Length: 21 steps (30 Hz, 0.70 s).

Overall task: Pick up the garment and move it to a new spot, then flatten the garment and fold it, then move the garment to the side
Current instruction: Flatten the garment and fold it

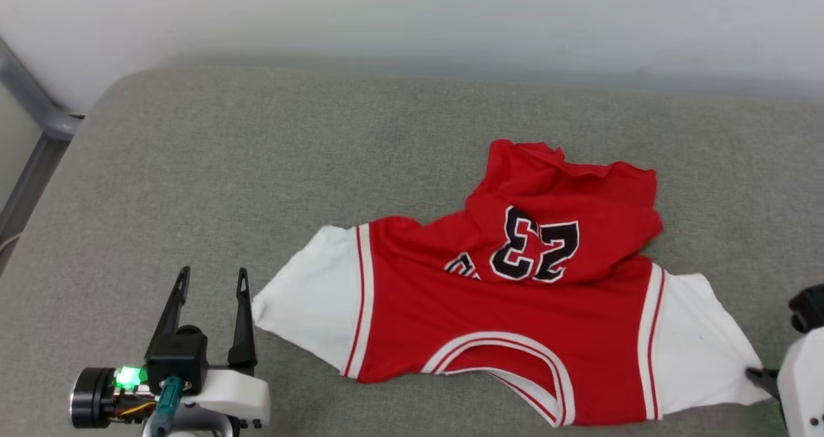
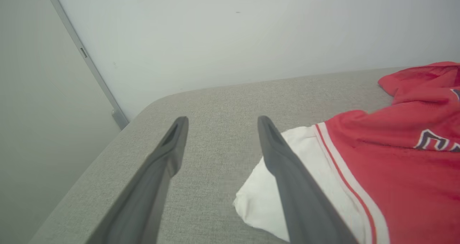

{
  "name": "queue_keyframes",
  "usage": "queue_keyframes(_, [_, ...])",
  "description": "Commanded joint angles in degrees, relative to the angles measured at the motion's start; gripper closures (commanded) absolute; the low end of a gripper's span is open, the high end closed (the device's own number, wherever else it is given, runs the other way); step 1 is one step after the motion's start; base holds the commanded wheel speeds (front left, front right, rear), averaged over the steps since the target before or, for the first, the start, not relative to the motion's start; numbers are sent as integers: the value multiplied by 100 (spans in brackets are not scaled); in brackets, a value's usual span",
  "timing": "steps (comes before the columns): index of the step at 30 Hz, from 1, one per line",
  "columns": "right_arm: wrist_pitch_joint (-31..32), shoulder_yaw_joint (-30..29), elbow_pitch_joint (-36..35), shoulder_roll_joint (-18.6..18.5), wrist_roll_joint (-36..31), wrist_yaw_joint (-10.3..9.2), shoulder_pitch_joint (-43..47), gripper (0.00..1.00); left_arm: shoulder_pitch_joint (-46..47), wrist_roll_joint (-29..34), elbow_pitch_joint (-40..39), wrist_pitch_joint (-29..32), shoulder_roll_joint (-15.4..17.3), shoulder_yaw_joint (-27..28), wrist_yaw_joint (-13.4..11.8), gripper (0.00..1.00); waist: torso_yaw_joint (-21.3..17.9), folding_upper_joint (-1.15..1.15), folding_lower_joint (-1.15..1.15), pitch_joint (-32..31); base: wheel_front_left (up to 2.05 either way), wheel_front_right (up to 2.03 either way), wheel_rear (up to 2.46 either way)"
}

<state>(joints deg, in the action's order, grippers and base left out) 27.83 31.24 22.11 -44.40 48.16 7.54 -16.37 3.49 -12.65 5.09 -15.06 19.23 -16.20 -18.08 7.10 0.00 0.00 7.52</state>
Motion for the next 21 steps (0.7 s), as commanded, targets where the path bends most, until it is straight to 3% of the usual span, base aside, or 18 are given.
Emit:
queue_keyframes(1, [-14, -45, 39, -137, 132, -9, 215, 100, -86, 67, 29, -15, -52, 80, 50, 0, -91, 0, 0, -93, 0, 0, 0])
queue_keyframes(6, [-150, -303, 128, -424, 347, -10, 605, 100, -175, 211, 77, -15, -163, 233, 207, 0, -169, 0, 0, -158, 0, 0, 0])
queue_keyframes(11, [-316, -486, 337, -318, 318, -10, 833, 100, -210, 341, 137, -15, -258, 344, 339, 0, -229, 0, 0, -172, 0, 0, 0])
queue_keyframes(12, [-383, -529, 383, -255, 282, -10, 843, 77, -210, 359, 147, -15, -267, 369, 369, 0, -238, 0, 0, -173, 0, 0, 0])
queue_keyframes(13, [-466, -569, 427, -197, 244, -9, 837, 6, -206, 377, 164, -15, -278, 393, 395, 0, -244, 0, 0, -177, 0, 0, 0])
queue_keyframes(14, [-551, -600, 457, -144, 188, -9, 823, 0, -204, 401, 179, -15, -286, 415, 421, 0, -252, 0, 0, -189, 0, 0, 0])
queue_keyframes(18, [-977, -727, 456, -45, -116, -9, 702, 0, -211, 435, 221, -15, -291, 488, 496, 0, -284, 0, 0, -252, 0, 0, 0])
queue_keyframes(21, [-1790, -1057, 359, 84, -758, -9, 651, 0, -201, 464, 194, -15, -251, 595, 605, 0, -348, 0, 0, -371, 0, 0, 0])
